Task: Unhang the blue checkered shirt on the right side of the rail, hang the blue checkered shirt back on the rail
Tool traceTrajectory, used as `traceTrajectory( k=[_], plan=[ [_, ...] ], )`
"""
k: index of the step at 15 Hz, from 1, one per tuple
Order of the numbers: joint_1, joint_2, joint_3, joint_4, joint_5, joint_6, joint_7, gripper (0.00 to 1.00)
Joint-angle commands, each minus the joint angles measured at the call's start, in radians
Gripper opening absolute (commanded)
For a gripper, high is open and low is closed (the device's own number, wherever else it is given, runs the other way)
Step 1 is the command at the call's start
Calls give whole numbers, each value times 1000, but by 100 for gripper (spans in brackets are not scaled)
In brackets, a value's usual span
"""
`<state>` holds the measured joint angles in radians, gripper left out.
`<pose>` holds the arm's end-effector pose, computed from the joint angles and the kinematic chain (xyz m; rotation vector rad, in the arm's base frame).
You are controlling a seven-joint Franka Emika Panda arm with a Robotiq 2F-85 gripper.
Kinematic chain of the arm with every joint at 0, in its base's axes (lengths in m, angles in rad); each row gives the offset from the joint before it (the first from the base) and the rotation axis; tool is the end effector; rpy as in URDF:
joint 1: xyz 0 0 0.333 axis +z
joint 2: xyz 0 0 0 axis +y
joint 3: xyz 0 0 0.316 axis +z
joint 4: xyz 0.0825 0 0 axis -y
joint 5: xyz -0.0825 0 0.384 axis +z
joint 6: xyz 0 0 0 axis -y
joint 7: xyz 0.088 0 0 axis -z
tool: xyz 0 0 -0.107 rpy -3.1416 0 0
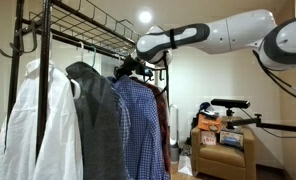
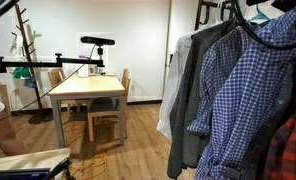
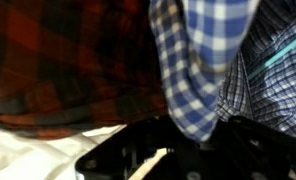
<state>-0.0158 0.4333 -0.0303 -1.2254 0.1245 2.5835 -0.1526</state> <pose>0.7350 -0.0302 0.6395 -2.8017 -0.0600 -1.4043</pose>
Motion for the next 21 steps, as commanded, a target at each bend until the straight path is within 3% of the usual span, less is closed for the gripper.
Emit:
traceTrajectory(
  k=[1, 7, 13, 18, 21],
  plan=[
    [-8, -96, -1, -11, 7, -3, -3, 9],
    [-14, -129, 7, -55, 44, 14, -9, 9],
    [-9, -194, -8, -72, 30, 166, -10, 9],
    [3, -230, -35, -121, -15, 60, 33, 8],
    [-7, -222, -16, -131, 25, -4, 0, 9]
  ],
)
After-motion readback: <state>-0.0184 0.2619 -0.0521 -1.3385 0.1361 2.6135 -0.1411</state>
